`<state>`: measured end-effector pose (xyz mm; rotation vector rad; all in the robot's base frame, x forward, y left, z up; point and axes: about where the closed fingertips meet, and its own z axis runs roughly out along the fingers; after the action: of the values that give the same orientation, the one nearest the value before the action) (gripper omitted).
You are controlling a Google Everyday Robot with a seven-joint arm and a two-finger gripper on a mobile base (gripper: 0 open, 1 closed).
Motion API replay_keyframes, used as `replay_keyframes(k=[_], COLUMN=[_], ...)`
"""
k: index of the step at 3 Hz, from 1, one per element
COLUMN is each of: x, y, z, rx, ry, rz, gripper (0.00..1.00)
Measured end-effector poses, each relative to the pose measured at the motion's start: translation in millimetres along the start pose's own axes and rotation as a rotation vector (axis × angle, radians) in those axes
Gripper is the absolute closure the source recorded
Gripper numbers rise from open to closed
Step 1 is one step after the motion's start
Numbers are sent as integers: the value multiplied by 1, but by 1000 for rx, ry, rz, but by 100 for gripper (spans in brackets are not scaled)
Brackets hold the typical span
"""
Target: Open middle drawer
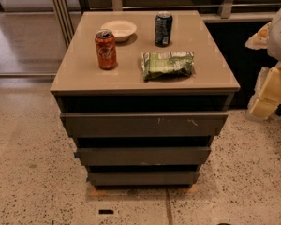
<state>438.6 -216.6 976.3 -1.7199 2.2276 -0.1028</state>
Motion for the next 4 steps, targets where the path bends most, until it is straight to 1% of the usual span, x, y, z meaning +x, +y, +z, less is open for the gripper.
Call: replay_keyframes(k=[1, 2, 3, 4], x=[7, 25, 33, 35], y=[2, 18, 39, 41], z=[26, 102, 178, 191], rx=[-9, -69, -155, -169], ry=[-31, -129, -208, -217], rz=[24, 82, 123, 132], gripper=[37, 61, 84, 100])
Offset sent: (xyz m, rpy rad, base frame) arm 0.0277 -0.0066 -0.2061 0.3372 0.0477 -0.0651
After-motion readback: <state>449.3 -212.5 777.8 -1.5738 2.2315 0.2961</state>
